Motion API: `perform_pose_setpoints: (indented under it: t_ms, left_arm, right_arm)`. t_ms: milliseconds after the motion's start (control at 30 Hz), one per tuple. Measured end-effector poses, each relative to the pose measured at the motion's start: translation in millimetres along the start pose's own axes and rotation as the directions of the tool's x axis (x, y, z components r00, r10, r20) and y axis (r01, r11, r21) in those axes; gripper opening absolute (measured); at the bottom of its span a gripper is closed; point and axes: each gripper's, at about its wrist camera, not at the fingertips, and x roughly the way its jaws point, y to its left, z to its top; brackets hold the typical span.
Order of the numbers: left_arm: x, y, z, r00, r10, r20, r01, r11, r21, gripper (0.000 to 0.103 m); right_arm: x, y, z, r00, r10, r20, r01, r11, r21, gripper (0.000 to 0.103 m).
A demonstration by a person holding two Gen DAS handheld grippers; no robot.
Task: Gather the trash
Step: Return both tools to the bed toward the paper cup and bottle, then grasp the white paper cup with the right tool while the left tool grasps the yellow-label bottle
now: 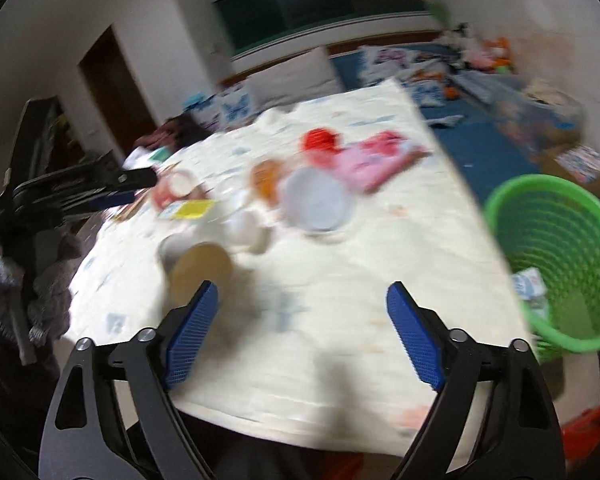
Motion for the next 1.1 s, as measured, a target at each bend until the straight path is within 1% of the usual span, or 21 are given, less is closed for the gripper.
perform_pose_setpoints:
  t_ms: [67,133,200,233,300,367,400,567,700,800,833,1000,1067,1100]
  left_arm:
    - [0,14,-1,1.0,0.013,0.0,-0.013,1.0,-0.008,0.075]
    - [-2,25,-4,1.0,0.017,0.002,-0.017,1.0,0.004,0.075]
    - [-3,34,-5,1.0,0.017,0.006,-0.017,0.999,0.034,0.075]
    - [-3,38,-5,1.0,0.012,0.006,-0.013,0.999,0.049,0.075]
    - [-3,45,-7,1.0,0.005,0.0,-0.005,0.997,0.071,0.075]
    - [-1,51,-6,1.0,-0.002,-0.012,0.003,0.996,0.087,0.076]
    - [1,54,-5,1.0,-0.014,-0.022,0.016,0.995,0.096,0.076]
    - [5,60,-5,0.999,-0.027,-0.028,0.031,0.99,0.137,0.077]
    - [6,64,-3,0.998,-0.051,-0.025,0.055,0.984,0.169,0.079]
    - [8,64,-2,0.997,-0.066,-0.031,0.071,0.978,0.197,0.08]
    - [9,64,-1,0.997,-0.067,-0.036,0.073,0.976,0.207,0.08]
    - [14,61,0,0.994,-0.088,-0.058,0.1,0.958,0.268,0.08]
    - [17,56,1,0.993,-0.093,-0.068,0.109,0.948,0.301,0.08]
    - [19,54,1,0.993,-0.098,-0.073,0.116,0.941,0.317,0.08]
  right_arm:
    - [14,17,0,0.998,0.058,-0.026,-0.059,0.998,-0.026,0.089]
    - [26,30,1,0.994,0.094,-0.047,-0.096,0.994,-0.05,0.091]
    - [38,39,3,0.99,0.117,-0.074,-0.122,0.991,-0.059,0.092]
    - [47,44,4,0.985,0.141,-0.095,-0.148,0.987,-0.063,0.092]
    - [57,49,5,0.982,0.153,-0.11,-0.16,0.985,-0.064,0.092]
    - [68,52,8,0.974,0.187,-0.128,-0.196,0.979,-0.057,0.093]
    - [72,52,9,0.973,0.189,-0.133,-0.197,0.979,-0.051,0.094]
    - [99,53,16,0.956,0.233,-0.181,-0.239,0.971,-0.011,0.095]
    - [113,58,22,0.954,0.225,-0.199,-0.235,0.972,-0.027,0.096]
    - [124,61,24,0.944,0.242,-0.223,-0.255,0.966,-0.035,0.097]
    - [128,61,25,0.945,0.238,-0.225,-0.252,0.967,-0.035,0.097]
    - [146,57,24,0.923,0.277,-0.267,-0.289,0.957,-0.007,0.097]
    - [147,59,24,0.926,0.281,-0.254,-0.295,0.955,-0.017,0.097]
    - [147,60,24,0.922,0.292,-0.254,-0.307,0.951,-0.022,0.097]
